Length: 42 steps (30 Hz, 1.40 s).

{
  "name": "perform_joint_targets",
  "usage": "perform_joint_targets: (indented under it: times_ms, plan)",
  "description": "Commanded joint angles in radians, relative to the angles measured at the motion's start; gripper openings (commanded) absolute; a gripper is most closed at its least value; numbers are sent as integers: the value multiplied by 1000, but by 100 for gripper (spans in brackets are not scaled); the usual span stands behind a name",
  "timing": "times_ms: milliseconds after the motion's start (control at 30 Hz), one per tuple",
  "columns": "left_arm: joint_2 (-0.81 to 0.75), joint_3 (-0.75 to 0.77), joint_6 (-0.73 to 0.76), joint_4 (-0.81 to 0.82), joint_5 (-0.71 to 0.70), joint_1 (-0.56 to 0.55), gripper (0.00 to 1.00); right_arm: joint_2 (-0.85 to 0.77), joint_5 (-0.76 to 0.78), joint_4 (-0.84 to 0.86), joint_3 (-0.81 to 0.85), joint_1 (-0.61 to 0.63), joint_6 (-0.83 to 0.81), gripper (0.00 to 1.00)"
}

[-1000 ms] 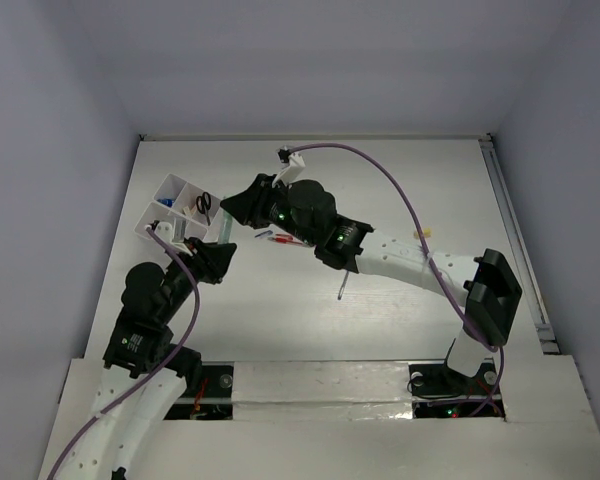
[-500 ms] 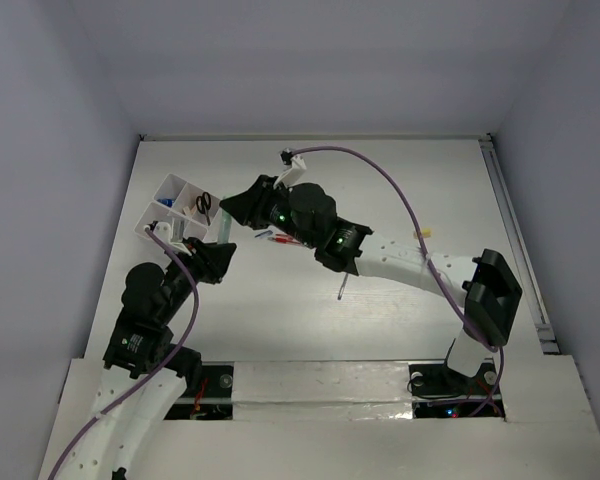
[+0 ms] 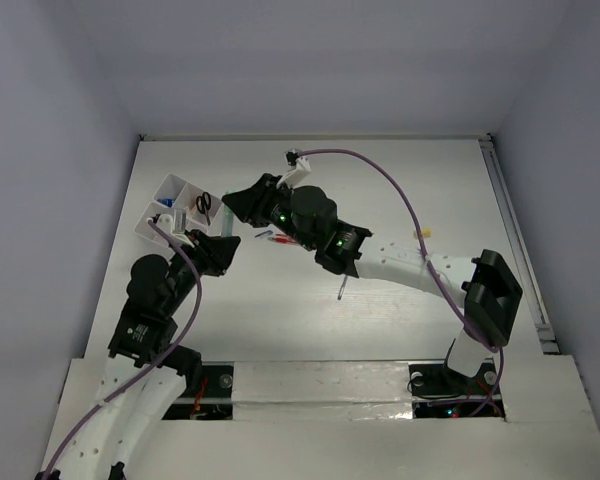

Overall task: Sort the stationery into containers
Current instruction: Close the pen cap on the pen.

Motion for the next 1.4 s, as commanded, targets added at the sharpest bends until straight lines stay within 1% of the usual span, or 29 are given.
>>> perform_joint_targets:
  times_ms: [0,100,367,533,667,867,1000,1133,1167,1333,1367]
  plan:
    - [32,42,-18,181,-129,19,0,-36,-119,-80,-15,58,-25,0]
    - [35,49,-18,186,-149,19,0,-48,-137,-85,-34,58,-31,0]
    - [55,80,-18,210,-176,19,0,-94,-185,-92,-159,58,-19,0]
    - [95,106,-12,235,-156,19,0,-83,-294,-86,-191,68,-11,0]
    - [115,157,2,242,-155,19,0,-98,-346,-43,-255,77,-2,0]
    - [145,210,16,267,-143,19,0,-108,-453,72,-344,77,20,0]
    - [171,252,25,284,-141,19,0,-105,-491,112,-363,77,23,0]
    - [199,281,26,307,-114,19,0,-83,-580,193,-381,77,35,0]
    - [200,286,25,311,-113,19,0,-79,-614,198,-375,77,32,0]
    - [196,295,65,292,-130,19,0,-94,-653,156,-371,77,-2,0]
    - [191,290,75,299,-126,19,0,-92,-682,147,-364,77,0,0]
